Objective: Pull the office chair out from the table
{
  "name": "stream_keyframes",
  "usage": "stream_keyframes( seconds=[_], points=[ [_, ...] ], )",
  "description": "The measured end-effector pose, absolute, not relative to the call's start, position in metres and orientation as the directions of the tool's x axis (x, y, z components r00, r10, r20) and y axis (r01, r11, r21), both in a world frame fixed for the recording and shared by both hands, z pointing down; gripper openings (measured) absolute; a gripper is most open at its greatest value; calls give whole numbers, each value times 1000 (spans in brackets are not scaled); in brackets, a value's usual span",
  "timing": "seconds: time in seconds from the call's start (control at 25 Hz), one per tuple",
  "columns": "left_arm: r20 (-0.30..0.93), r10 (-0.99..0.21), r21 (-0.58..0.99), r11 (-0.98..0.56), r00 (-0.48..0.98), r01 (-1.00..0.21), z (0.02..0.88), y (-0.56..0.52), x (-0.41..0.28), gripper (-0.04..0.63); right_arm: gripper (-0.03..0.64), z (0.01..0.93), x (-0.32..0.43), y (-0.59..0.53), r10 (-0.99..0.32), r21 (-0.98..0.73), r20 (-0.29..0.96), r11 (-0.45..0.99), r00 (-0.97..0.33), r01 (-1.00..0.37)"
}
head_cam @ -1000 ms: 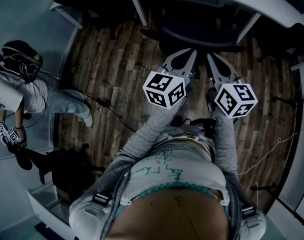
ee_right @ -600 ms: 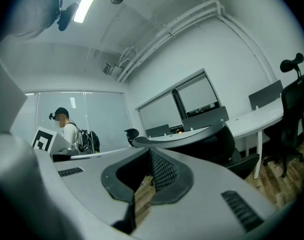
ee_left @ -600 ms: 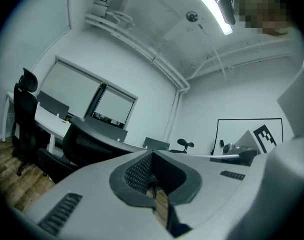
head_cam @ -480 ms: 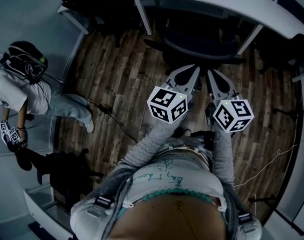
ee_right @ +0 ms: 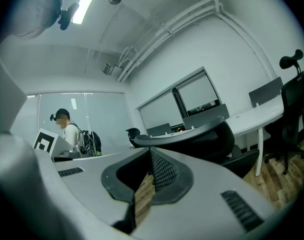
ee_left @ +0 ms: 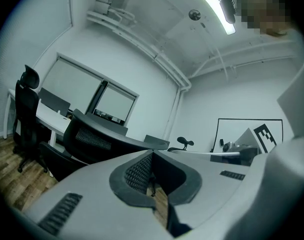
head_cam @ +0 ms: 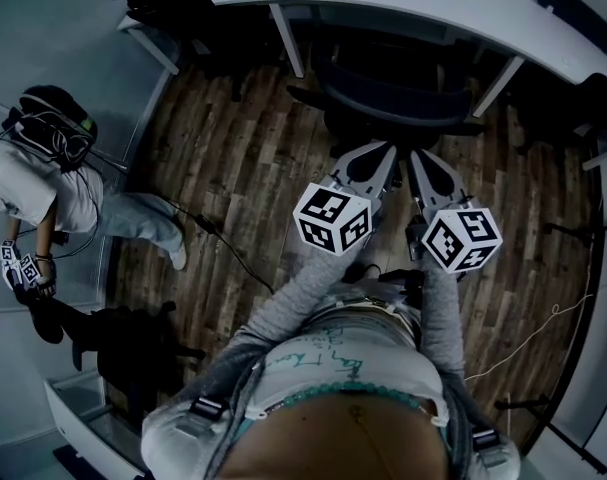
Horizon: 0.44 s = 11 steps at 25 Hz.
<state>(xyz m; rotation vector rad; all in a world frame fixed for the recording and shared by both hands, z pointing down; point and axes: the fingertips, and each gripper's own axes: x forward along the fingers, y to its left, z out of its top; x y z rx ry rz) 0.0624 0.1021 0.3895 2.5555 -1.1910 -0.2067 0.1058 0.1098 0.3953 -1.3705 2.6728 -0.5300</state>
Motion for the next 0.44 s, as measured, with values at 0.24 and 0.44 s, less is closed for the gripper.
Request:
stream_keyframes(
  seconds=[0.24,0.44],
  points=[
    [19,-768,335,-598,640,-728,394,106,55,11,20,396,100,112,-798,-355,69,542,-599,-762],
    [20,-763,350,-600,647,-719,397,106,59,11,20,397,101,114,-794,-347,73,547,-603,-762]
  ],
)
